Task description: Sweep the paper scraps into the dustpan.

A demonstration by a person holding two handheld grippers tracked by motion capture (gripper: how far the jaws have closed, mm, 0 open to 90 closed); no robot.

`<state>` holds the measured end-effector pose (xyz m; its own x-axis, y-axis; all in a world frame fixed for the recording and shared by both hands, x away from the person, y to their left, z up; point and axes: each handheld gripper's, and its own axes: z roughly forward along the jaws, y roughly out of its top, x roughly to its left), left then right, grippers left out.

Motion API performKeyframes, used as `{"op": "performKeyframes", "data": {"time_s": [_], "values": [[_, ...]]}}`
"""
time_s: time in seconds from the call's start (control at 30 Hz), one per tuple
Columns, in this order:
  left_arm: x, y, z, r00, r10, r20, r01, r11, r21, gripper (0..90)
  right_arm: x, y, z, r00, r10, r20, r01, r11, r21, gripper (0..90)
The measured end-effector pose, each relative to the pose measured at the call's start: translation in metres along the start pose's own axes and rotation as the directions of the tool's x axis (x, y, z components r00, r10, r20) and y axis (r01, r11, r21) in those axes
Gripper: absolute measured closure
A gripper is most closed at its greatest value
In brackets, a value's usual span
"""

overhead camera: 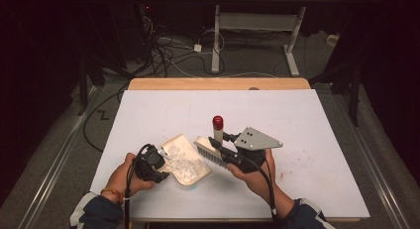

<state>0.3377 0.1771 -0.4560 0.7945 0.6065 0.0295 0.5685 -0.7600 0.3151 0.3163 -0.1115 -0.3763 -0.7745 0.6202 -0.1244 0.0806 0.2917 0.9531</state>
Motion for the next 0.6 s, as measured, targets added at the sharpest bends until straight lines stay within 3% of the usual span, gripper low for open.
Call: {"op": "performKeyframes", "data": {"time_s": [0.2,0.23,0.37,0.43,0.47,0.6], "values": [[0.000,0.000,-0.001,1.0000,-0.002,-0.002,0.002,1.0000,-0.004,63.2,-0.011,-0.004,0.012,0.9970,-0.021,0.074,0.020,1.000,0.013,70.6],[0.000,0.000,-0.001,1.0000,-0.002,0.000,0.002,1.0000,-0.006,63.2,-0.016,-0.006,0.017,0.9933,-0.033,0.111,0.032,0.999,0.015,70.6],[0.000,0.001,0.001,1.0000,-0.001,0.001,0.001,1.0000,0.001,63.2,-0.025,-0.008,0.027,0.9868,-0.049,0.154,0.047,0.999,0.019,70.6],[0.001,0.001,0.001,1.0000,-0.003,0.005,0.003,1.0000,-0.001,63.3,-0.031,-0.009,0.035,0.9792,-0.072,0.190,0.068,0.997,0.025,70.7],[0.000,0.001,0.001,1.0000,-0.003,0.005,0.003,1.0000,-0.001,63.3,-0.038,-0.011,0.042,0.9753,-0.057,0.213,0.053,0.998,0.027,70.6],[0.001,0.001,0.002,0.9999,-0.008,0.012,0.008,1.0000,-0.006,63.2,-0.043,-0.014,0.055,0.9727,-0.052,0.226,0.043,0.998,0.048,70.7]]}}
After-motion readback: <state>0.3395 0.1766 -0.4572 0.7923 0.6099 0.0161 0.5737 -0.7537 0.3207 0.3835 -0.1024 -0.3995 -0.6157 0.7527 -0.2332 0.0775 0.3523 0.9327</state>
